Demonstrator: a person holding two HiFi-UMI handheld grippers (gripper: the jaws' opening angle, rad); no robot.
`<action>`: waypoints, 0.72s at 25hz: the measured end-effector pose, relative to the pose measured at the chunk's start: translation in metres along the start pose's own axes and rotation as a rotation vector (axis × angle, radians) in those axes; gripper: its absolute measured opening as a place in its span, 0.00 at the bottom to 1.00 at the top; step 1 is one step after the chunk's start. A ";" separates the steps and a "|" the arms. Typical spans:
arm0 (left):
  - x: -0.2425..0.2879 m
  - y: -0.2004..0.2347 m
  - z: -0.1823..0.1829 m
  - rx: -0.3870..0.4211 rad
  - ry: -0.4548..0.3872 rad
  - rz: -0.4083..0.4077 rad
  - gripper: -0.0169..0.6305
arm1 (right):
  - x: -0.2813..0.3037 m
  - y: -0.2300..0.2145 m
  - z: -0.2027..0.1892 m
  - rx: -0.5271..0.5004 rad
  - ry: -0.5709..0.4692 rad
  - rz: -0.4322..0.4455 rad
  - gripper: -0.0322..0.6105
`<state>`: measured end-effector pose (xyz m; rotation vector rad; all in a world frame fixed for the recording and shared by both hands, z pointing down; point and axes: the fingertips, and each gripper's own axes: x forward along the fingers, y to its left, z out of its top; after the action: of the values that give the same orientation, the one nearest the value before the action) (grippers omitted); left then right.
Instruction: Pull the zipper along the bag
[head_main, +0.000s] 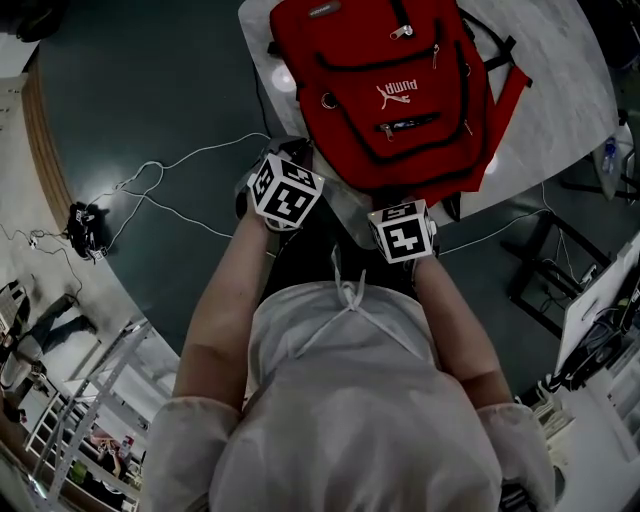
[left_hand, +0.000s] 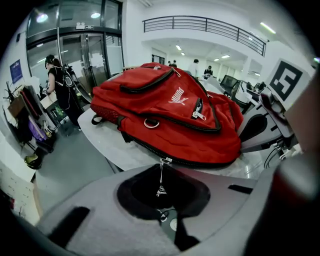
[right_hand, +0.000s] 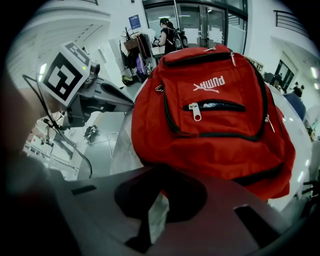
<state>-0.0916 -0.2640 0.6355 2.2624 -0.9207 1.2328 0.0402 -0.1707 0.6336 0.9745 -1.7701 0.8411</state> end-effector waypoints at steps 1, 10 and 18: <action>0.001 0.004 0.002 0.003 -0.001 0.006 0.06 | 0.000 0.001 0.001 -0.003 0.000 0.003 0.09; 0.010 0.034 0.015 0.051 -0.010 0.066 0.06 | -0.002 0.005 0.003 -0.010 0.028 0.062 0.09; 0.016 0.064 0.030 0.077 0.005 0.091 0.06 | -0.001 0.006 0.007 -0.043 0.026 0.059 0.09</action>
<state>-0.1134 -0.3329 0.6356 2.2987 -0.9998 1.3338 0.0322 -0.1735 0.6290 0.8832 -1.7947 0.8465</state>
